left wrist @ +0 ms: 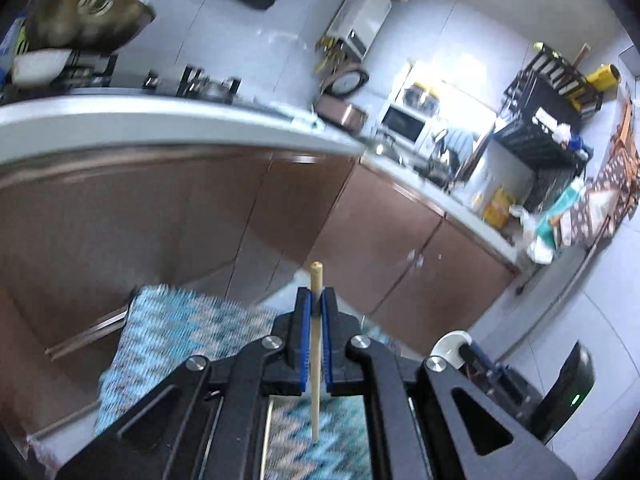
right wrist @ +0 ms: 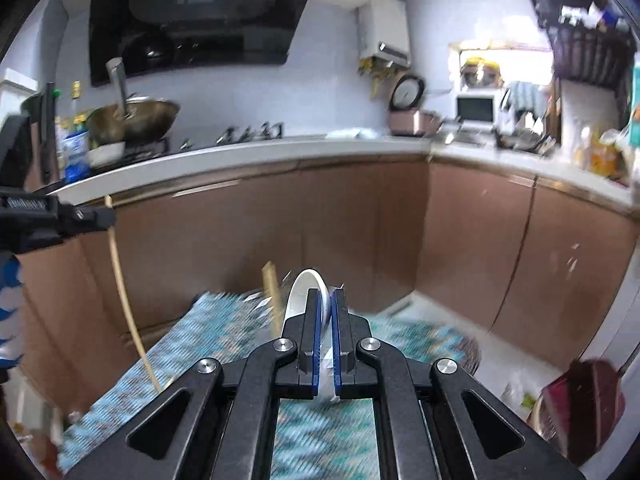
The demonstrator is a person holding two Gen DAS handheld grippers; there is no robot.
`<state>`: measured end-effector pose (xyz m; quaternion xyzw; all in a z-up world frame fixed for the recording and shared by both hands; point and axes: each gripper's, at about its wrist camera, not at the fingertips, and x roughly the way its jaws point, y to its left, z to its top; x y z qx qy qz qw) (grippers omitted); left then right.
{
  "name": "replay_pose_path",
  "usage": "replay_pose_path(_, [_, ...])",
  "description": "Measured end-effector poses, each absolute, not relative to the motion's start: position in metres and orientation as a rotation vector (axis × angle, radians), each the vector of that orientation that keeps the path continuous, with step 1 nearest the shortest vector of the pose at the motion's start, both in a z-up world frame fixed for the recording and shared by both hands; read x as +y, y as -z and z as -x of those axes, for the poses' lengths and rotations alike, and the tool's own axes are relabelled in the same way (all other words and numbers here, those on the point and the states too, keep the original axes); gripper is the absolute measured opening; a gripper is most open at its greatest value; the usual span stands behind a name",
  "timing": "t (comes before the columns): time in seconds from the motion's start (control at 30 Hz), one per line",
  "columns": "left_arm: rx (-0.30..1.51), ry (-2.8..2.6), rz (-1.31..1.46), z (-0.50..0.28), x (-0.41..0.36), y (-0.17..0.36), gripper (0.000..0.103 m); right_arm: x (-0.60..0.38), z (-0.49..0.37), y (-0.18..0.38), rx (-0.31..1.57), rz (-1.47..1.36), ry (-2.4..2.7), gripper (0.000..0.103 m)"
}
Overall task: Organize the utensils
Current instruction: 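Lift the chopstick with the left gripper while the right lifts the spoon over the holder, then open the right gripper to drop the spoon while the left releases the chopstick into the holder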
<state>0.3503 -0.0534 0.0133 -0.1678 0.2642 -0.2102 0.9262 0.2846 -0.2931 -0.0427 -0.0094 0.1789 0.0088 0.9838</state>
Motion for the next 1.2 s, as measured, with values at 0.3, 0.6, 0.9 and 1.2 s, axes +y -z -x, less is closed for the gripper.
replay_pose_path(0.3, [0.484,0.351,0.298,-0.427,-0.119,0.011,0.005,-0.301,-0.353,0.068,0.281,0.084,0.094,0.005])
replay_pose_path(0.6, [0.542,0.344,0.242,-0.452,-0.152,0.078,0.005,-0.3,-0.373,0.121,0.289,0.073,0.08,0.006])
replay_pose_path(0.9, [0.529,0.362,0.215,-0.417,-0.145,0.07,0.009,-0.302,-0.343,0.117,0.279,0.025,0.061,0.032])
replay_pose_path(1.2, [0.471,0.342,0.231,-0.351,-0.104,0.041,0.039,-0.305,-0.28,0.086,0.25,-0.017,0.068,0.051])
